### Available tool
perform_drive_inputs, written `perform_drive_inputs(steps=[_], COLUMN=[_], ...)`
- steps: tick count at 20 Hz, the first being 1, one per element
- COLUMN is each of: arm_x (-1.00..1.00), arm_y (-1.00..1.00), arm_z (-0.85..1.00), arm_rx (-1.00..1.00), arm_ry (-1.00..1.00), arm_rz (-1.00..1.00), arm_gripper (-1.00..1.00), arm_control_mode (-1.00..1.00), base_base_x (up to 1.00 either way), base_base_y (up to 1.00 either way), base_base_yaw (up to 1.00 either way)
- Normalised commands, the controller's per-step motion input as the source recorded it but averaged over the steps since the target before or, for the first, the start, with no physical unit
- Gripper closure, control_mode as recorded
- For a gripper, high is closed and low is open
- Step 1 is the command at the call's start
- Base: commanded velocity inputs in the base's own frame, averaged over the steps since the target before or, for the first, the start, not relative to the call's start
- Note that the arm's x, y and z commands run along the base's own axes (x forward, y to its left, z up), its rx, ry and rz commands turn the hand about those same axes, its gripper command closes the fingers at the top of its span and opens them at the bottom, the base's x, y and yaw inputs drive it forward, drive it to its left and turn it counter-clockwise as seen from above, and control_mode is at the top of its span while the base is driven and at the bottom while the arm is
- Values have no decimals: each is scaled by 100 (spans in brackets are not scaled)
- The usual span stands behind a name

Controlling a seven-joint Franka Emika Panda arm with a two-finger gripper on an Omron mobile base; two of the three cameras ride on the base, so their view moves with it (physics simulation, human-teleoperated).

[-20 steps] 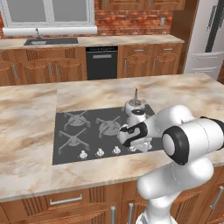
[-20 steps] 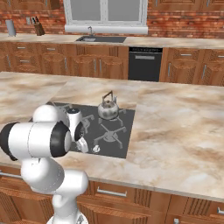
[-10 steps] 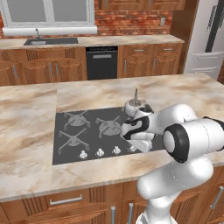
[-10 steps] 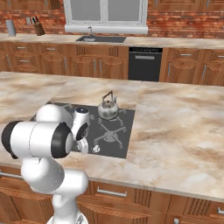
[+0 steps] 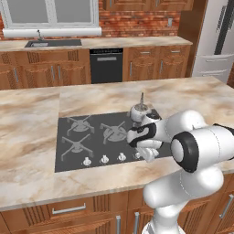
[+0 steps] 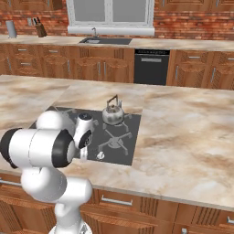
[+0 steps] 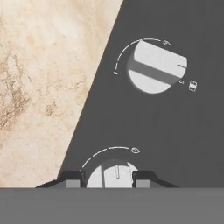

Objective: Lower the heat of the kettle.

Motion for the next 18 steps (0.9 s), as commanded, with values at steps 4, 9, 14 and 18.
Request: perform_drive_inputs(steps=[4, 9, 14, 18], arm_x=[0, 0, 0, 0], arm_y=[4, 0, 0, 0], arm_z=[0, 0, 0, 0], arm_rx=[-4, 0, 0, 1], arm_ry=[10, 12, 14, 12], arm_rz=[-36, -37, -36, -36], arm_gripper=[100, 100, 100, 100], arm_control_mode=[-100, -100, -100, -100], base_base_x=[0, 0, 0, 0], base_base_y=[0, 0, 0, 0], base_base_yaw=[0, 0, 0, 0])
